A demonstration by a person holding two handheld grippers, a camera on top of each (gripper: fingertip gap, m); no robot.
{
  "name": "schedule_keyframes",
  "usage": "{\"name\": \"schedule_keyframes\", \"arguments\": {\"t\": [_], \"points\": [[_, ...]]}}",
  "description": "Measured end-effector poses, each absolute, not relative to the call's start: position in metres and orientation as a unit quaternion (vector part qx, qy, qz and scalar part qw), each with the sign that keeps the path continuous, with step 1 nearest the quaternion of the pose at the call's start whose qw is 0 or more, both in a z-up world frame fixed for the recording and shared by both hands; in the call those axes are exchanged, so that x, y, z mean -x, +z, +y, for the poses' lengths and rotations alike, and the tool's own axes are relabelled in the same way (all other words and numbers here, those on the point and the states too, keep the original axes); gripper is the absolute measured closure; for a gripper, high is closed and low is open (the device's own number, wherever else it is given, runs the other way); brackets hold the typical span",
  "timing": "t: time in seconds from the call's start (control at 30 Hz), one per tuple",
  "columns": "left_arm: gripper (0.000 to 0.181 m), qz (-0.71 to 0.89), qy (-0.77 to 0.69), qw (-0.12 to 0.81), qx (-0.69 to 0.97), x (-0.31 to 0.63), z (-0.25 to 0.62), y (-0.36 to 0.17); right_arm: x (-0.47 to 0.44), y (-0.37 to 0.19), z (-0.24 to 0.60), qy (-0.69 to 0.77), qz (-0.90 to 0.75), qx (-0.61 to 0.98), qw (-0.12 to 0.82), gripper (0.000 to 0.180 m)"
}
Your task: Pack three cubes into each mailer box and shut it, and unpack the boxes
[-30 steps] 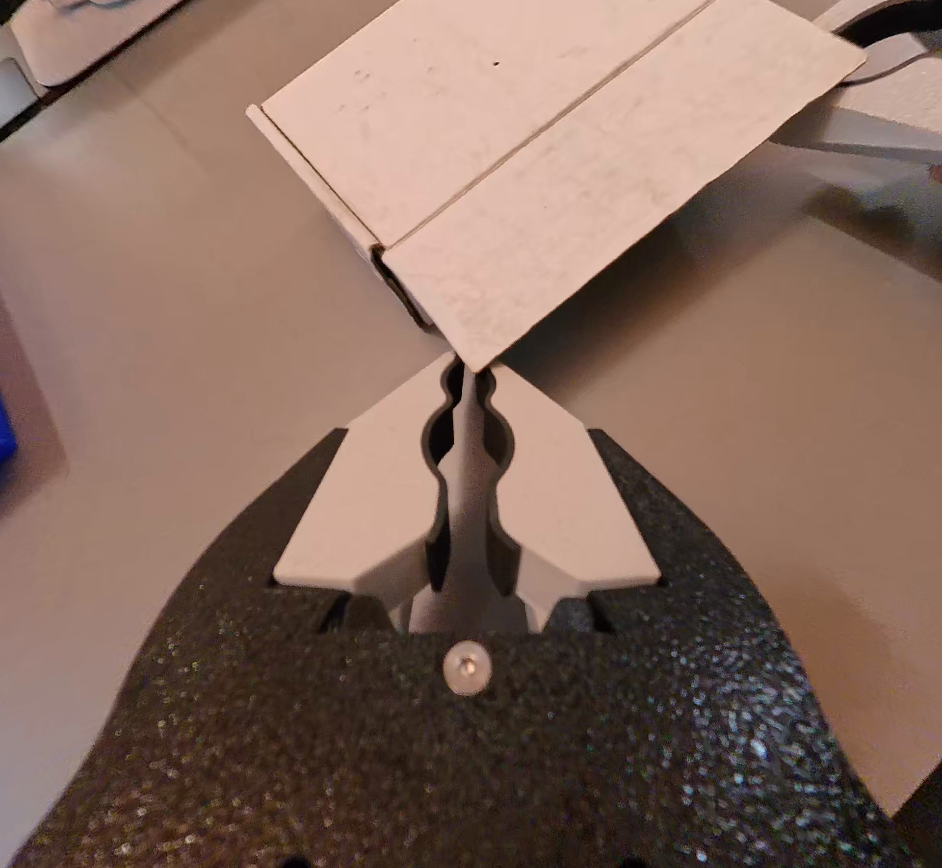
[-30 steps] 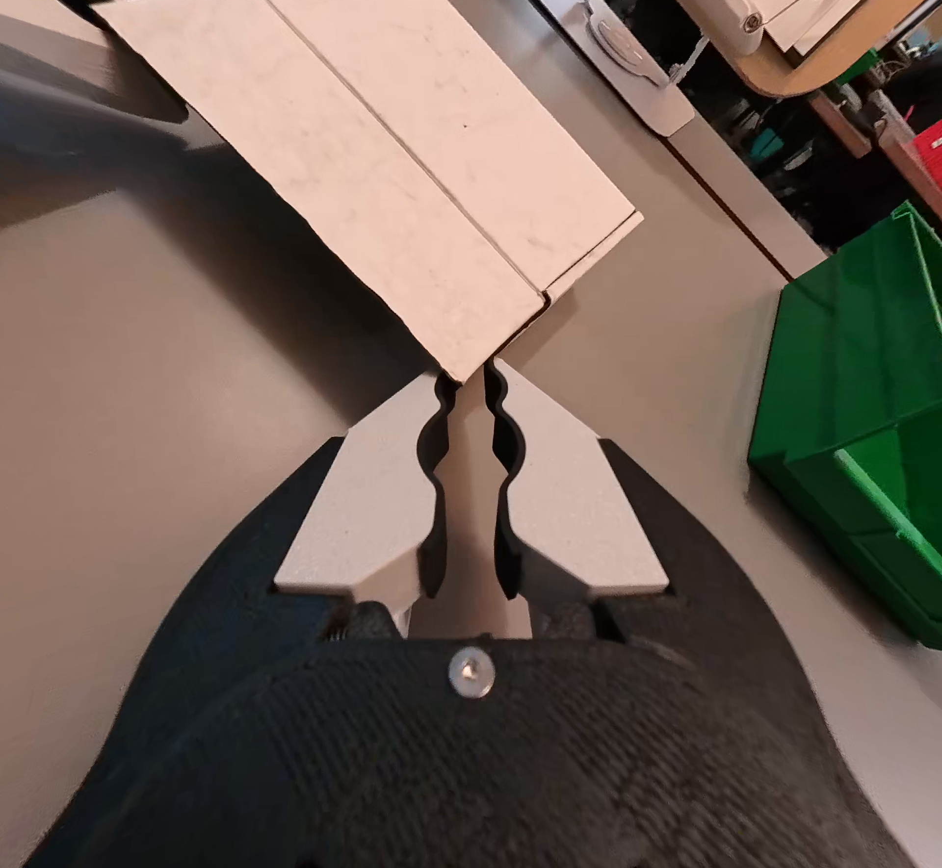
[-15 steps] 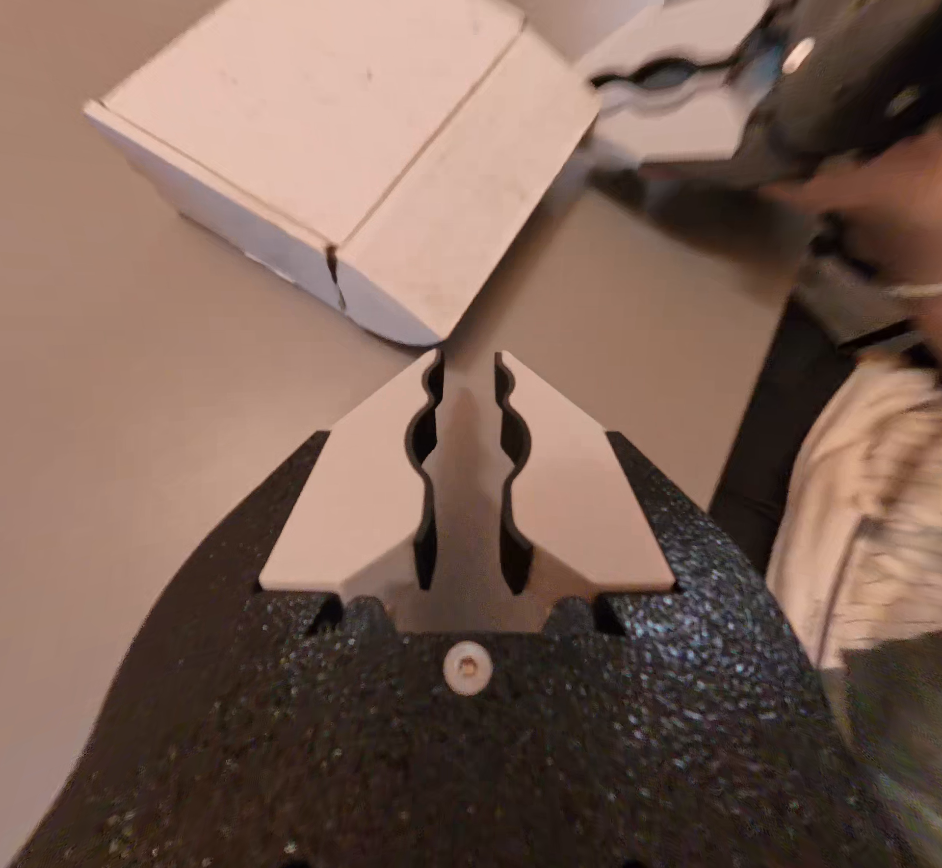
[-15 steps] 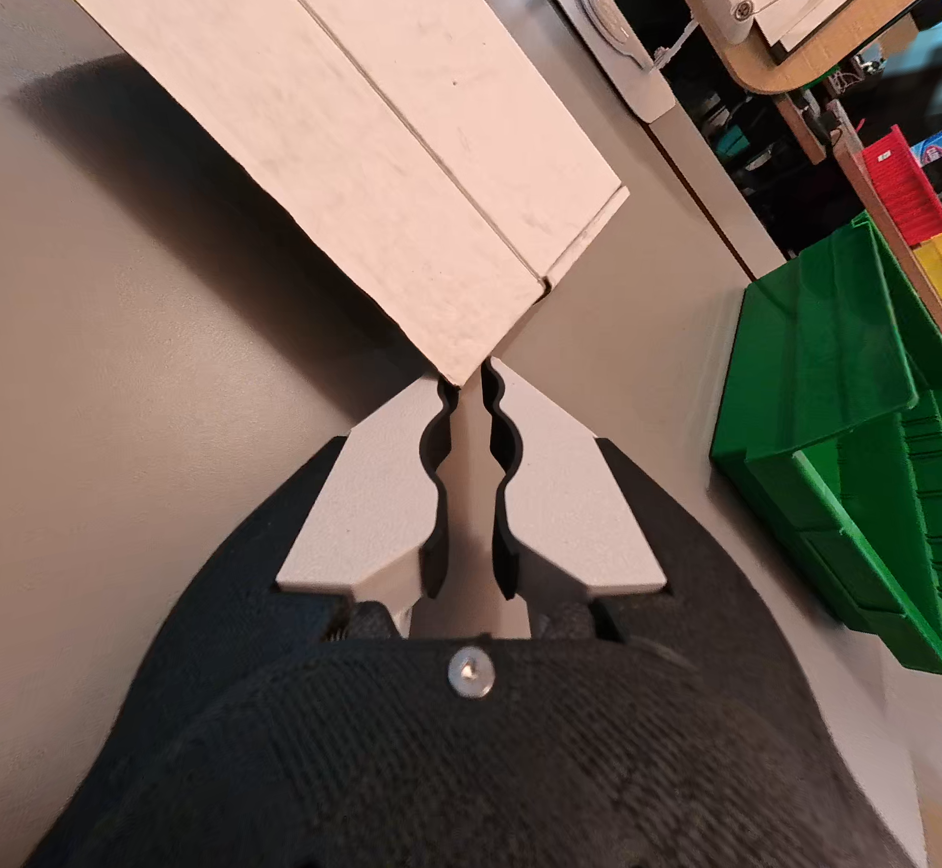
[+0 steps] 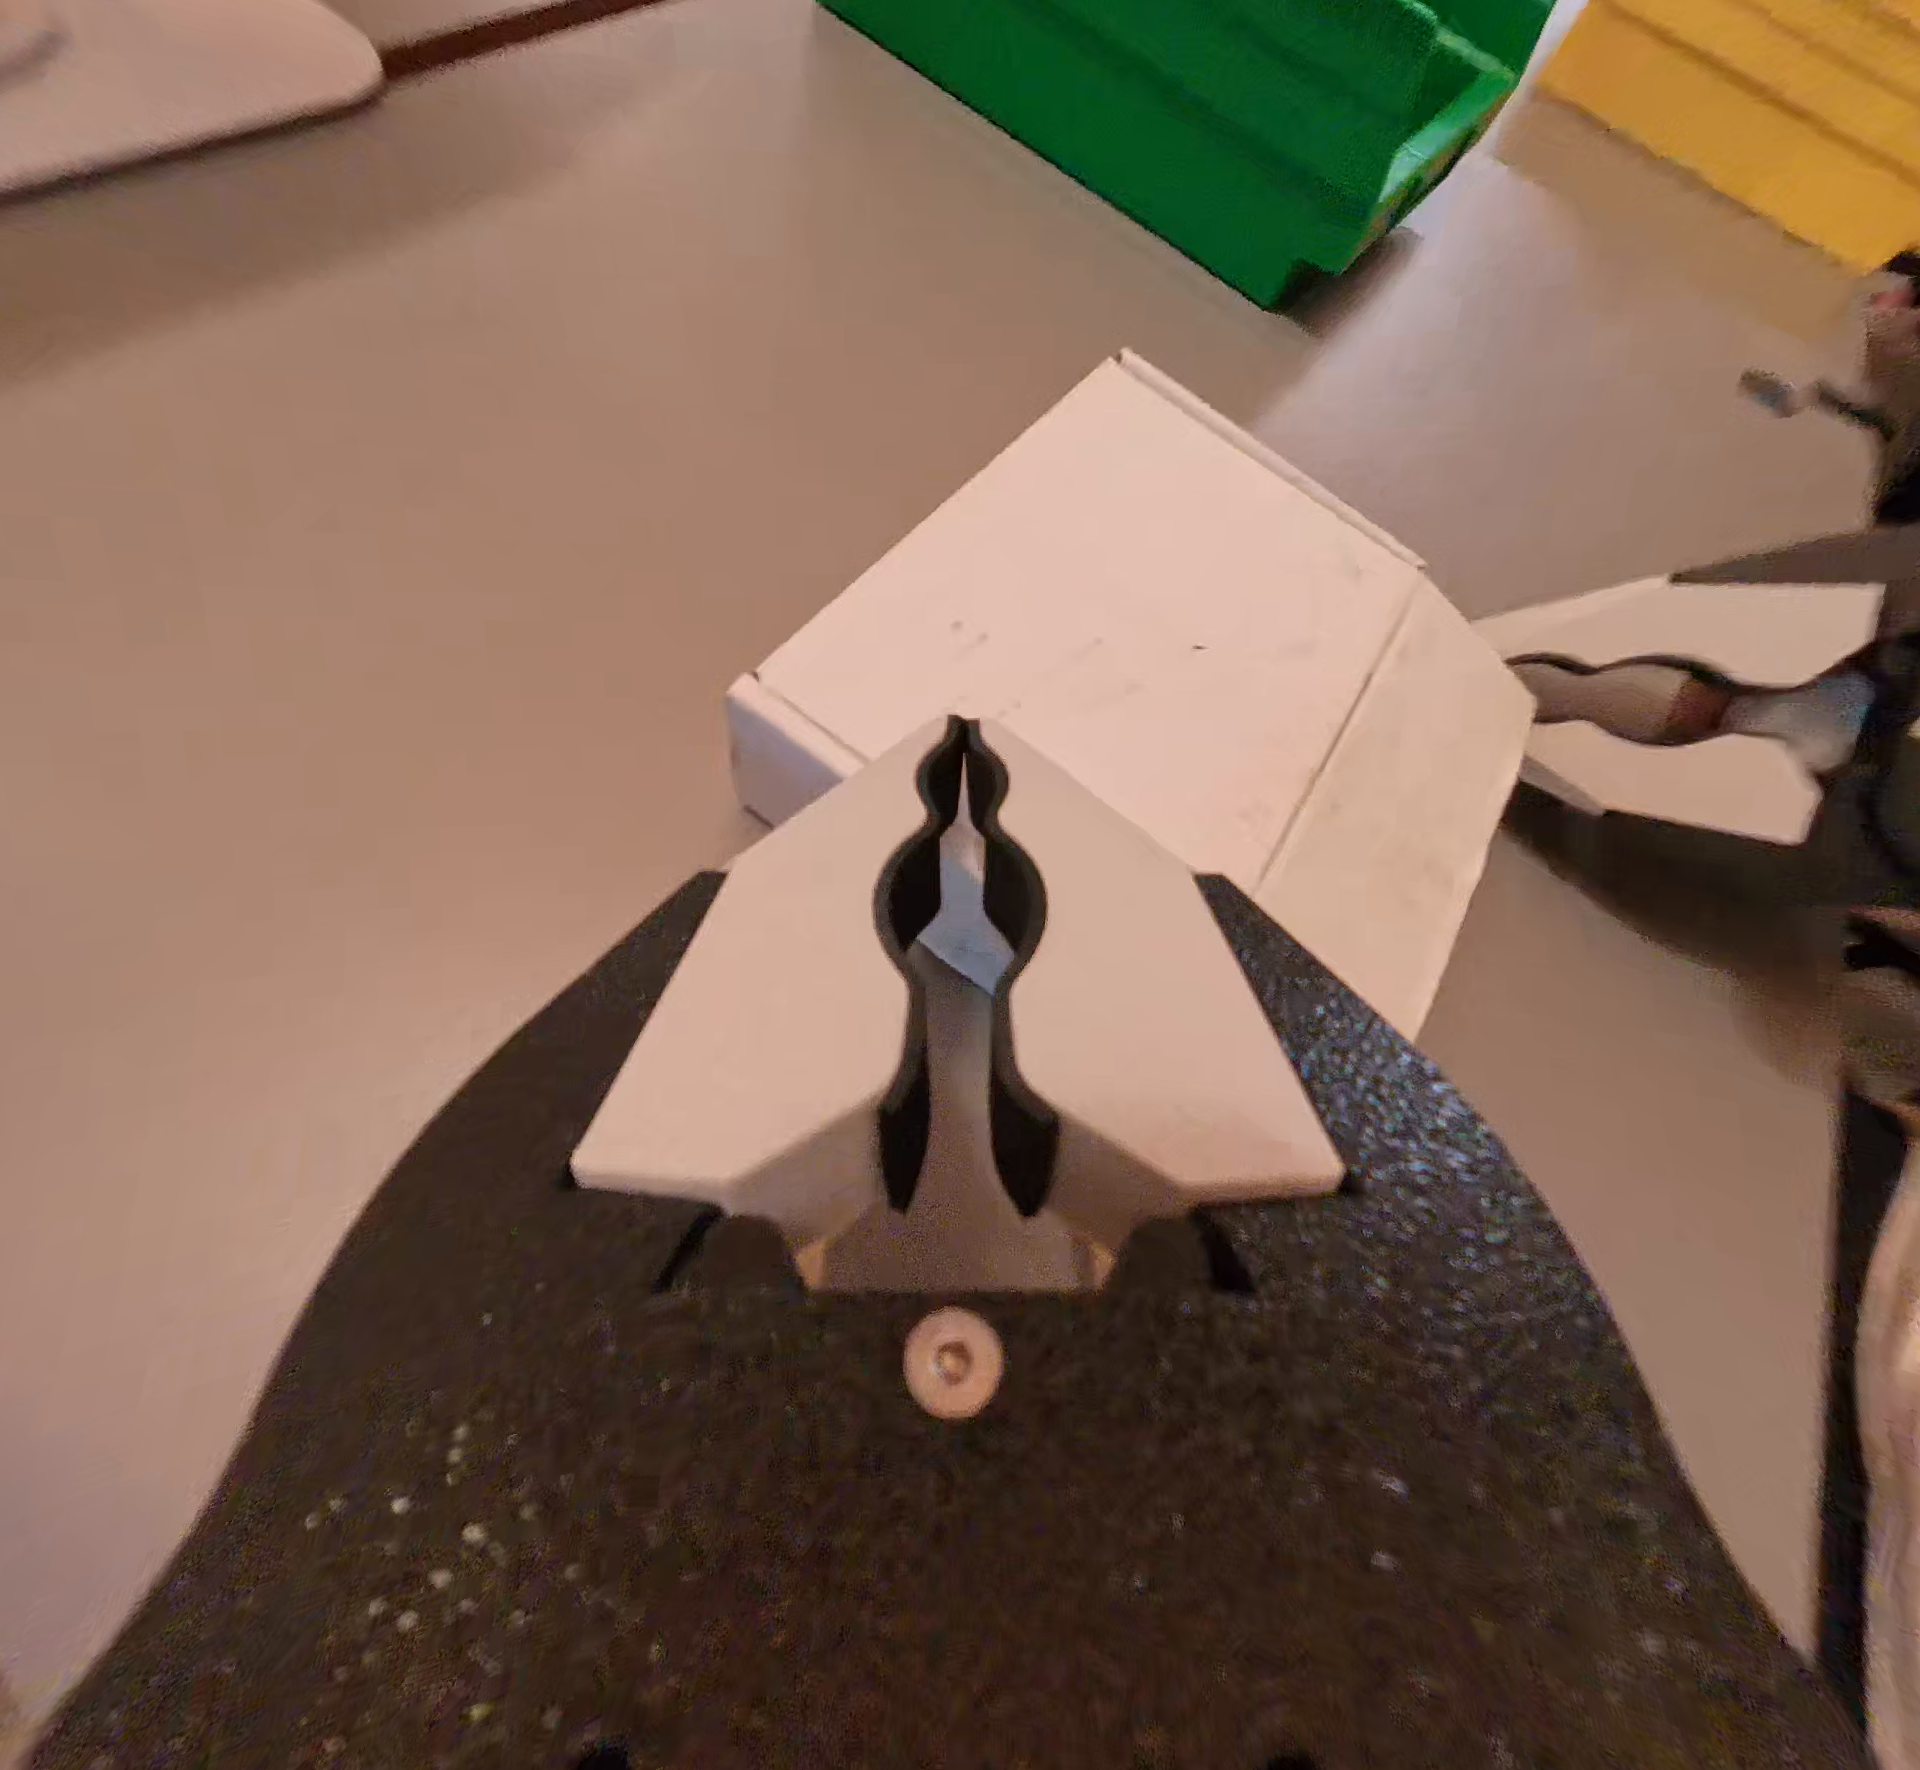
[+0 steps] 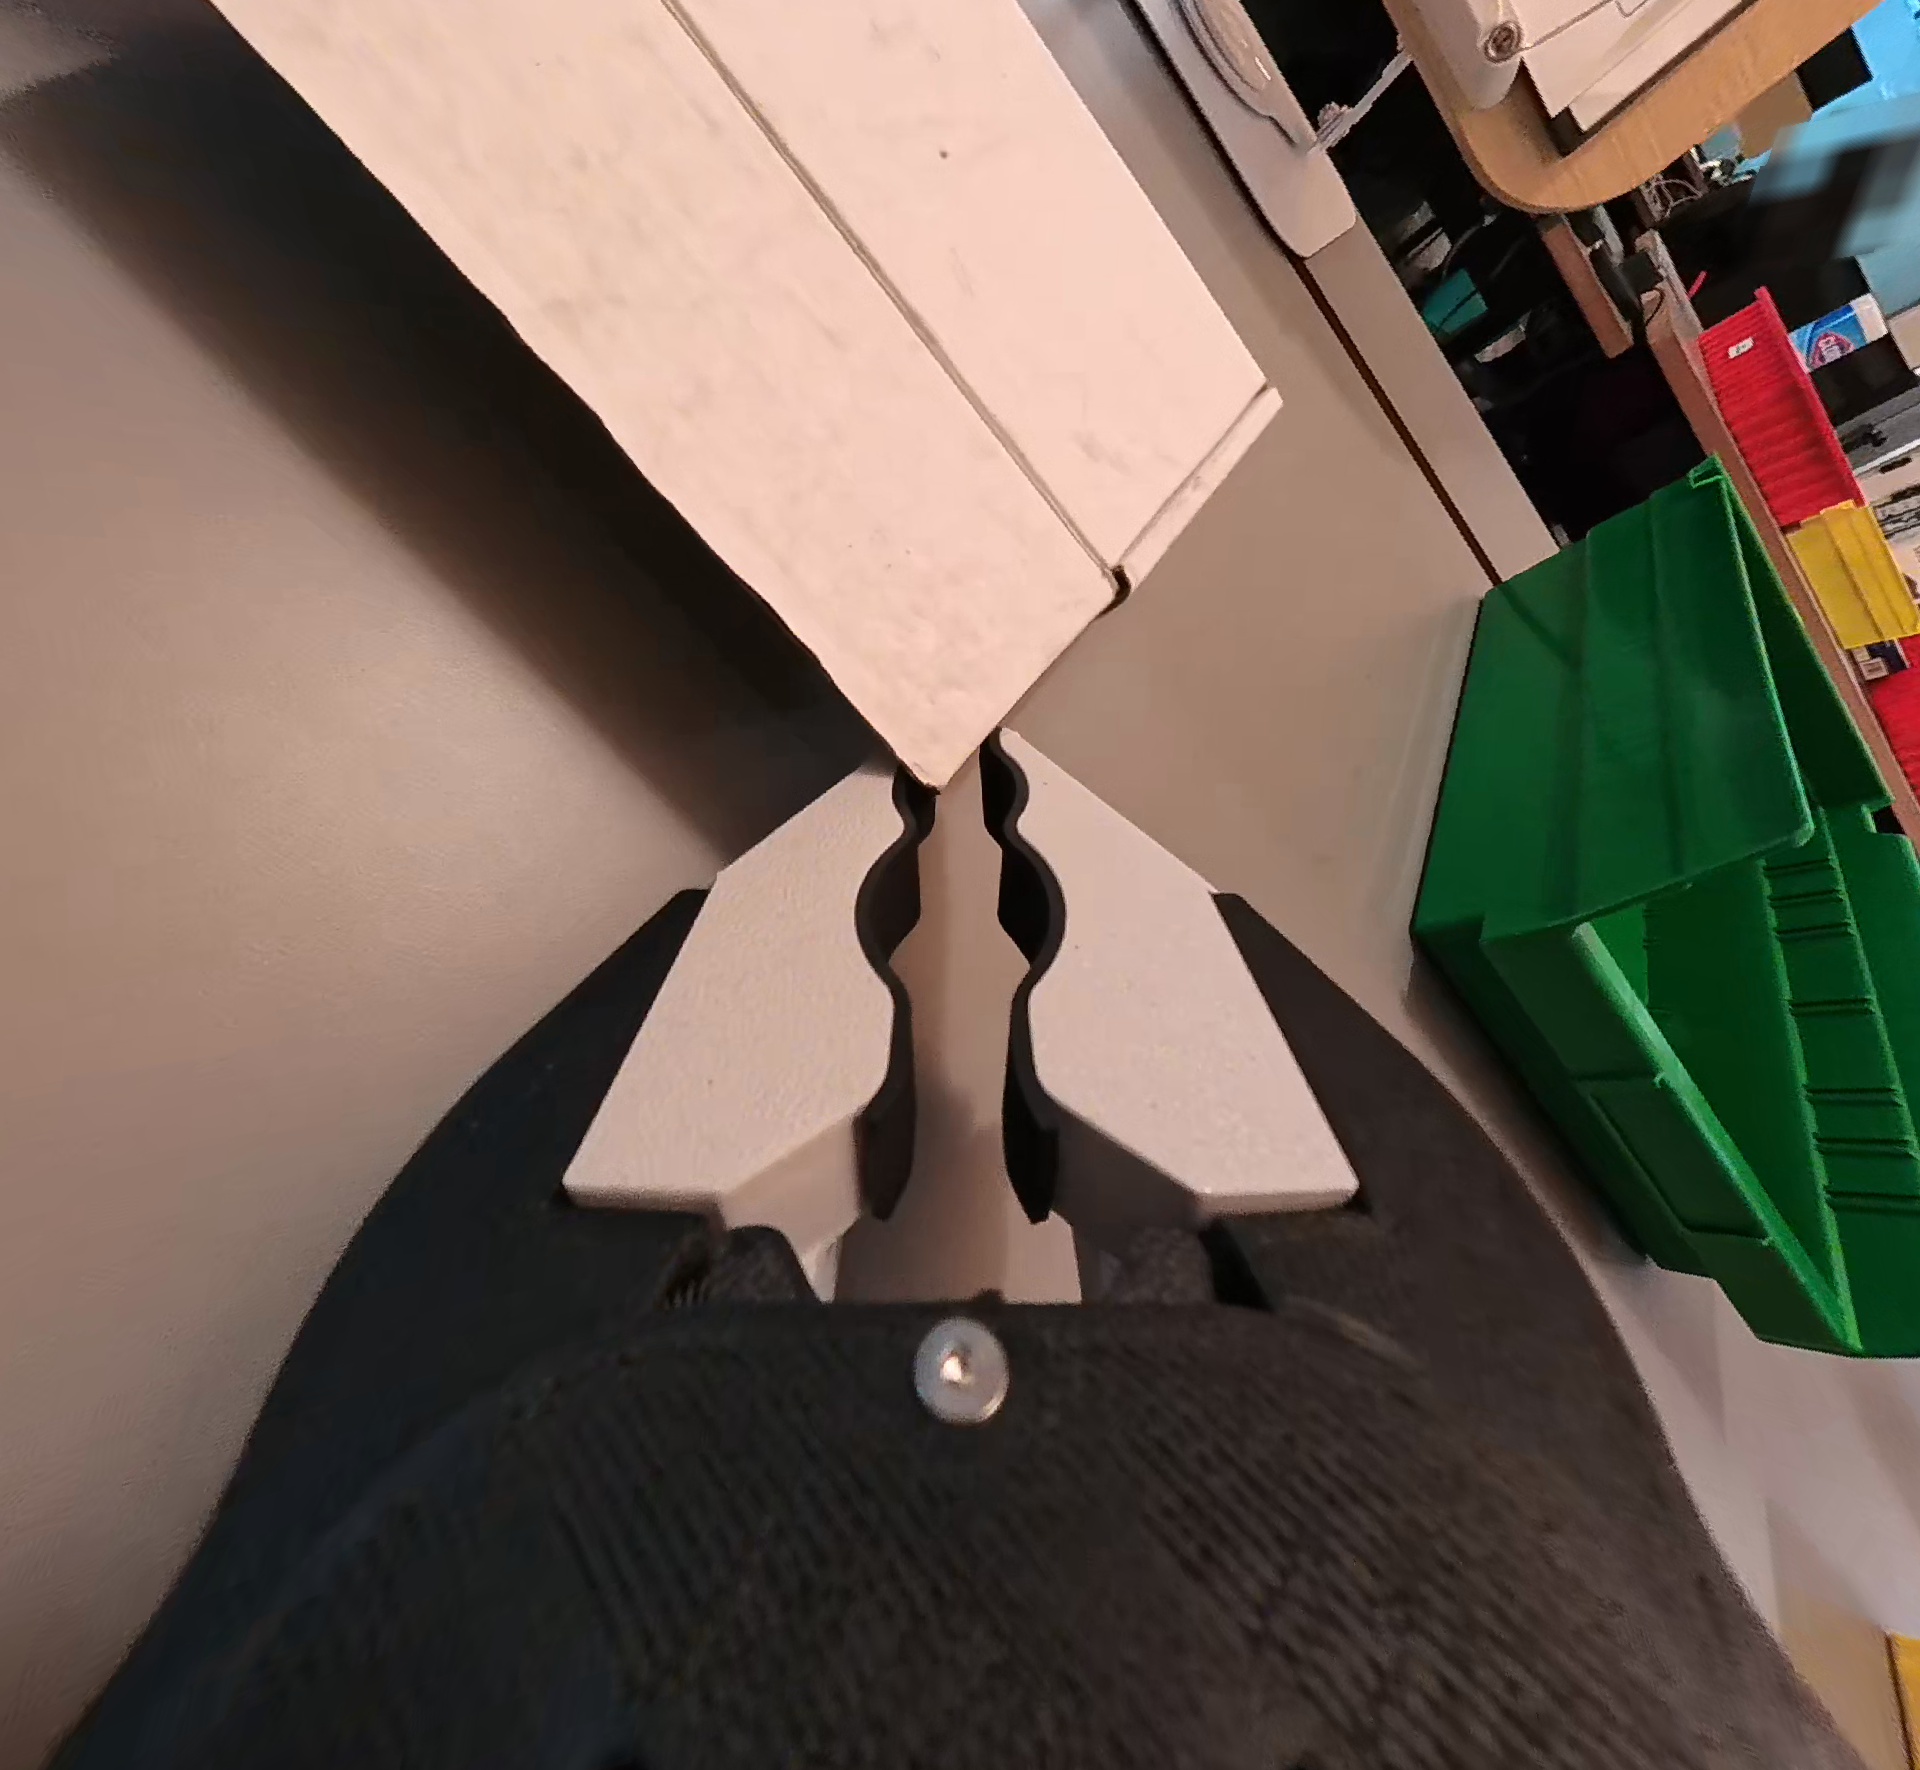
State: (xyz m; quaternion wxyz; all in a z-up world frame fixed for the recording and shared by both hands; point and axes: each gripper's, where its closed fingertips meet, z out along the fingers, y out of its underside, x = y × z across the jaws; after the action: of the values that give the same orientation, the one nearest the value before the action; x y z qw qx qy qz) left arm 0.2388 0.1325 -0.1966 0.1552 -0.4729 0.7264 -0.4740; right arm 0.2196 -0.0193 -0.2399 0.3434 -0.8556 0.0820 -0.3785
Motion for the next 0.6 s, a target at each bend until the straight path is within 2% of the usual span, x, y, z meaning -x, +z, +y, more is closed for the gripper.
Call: {"name": "schedule_keyframes", "arguments": {"t": [0.07,0.2,0.6], "points": [[0.181,0.704,-0.499,0.115,0.493,-0.2397,0.1330,-0.1987,-0.2193,-0.2400,-0.0192,-0.379,0.083,0.855,0.344,0.173],[0.181,0.671,-0.523,0.093,0.517,-0.2411,0.1358,-0.2029,-0.2188,-0.2397,-0.0183,-0.374,0.090,0.854,0.349,0.173],[0.181,0.669,-0.521,0.126,0.515,-0.2423,0.1367,-0.2038,-0.2143,-0.2442,-0.0135,-0.290,0.113,0.874,0.374,0.173]]}}
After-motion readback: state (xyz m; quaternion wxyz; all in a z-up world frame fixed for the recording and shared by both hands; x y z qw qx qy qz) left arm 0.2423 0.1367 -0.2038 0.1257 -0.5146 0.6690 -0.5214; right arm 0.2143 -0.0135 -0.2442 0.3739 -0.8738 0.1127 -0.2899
